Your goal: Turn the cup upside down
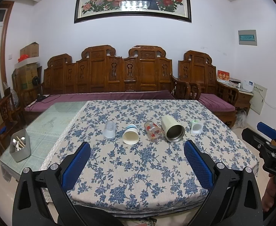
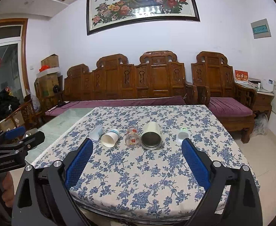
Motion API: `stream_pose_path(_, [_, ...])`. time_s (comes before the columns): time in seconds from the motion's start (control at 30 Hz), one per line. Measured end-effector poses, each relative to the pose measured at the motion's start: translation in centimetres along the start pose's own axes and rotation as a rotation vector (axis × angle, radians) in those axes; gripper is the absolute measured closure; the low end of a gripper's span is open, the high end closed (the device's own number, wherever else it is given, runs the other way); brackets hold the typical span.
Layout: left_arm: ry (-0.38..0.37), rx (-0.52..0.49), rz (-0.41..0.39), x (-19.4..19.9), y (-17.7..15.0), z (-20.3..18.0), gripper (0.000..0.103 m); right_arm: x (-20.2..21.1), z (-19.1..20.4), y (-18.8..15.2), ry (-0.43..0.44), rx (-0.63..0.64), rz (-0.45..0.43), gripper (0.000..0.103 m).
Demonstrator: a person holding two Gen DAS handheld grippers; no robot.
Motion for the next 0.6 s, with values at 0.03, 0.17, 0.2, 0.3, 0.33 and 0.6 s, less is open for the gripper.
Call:
stream_pose_path(0.03, [0.001,0.0,0.0,0.0,-0.02,0.0,0.008,-0.02,-0.03,0.02,0.0,0.0,0.001,0.007])
stream_pose_path(0.17, [0.0,-0.002,0.0,0.0,0.02,-0.01,0.008,-0.01,-0.02,0.02,0.0,-0.001,0.0,0.007])
stream_pose_path(0.2, [0.002,0.0,-0.001,0.0,-0.04,0.0,0.008,0.0,-0.03,0.03,0.0,-0.001,0.0,0.007])
stream_pose_path(0.3, [0.001,0.0,-0.001,-0.03,-0.02,-0.07,0.008,-0.01,-0.03,0.03,0.0,0.0,0.0,0.007])
stream_pose_path(0.33, [0.001,0.0,-0.001,-0.03,-0.04,-0.08,0.008,-0.01,-0.03,0.02,0.0,-0.001,0.0,0.007])
stream_pose_path(0.6, [0.0,0.0,0.006,-0.19,-0.1,-0.09,0.008,-0.03,0.35,-0.05,0.004,0.0,0.009,0.007])
Point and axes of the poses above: each gripper's, at about its wrist camera, not at the fingertips, and x roughly against the way its jaws point, z to its left, y to its top, the point moved 8 cm from there along -x, roughly the way its jaws point, and after that the axes turned 11 degrees about -y, right-handed, at the moved point
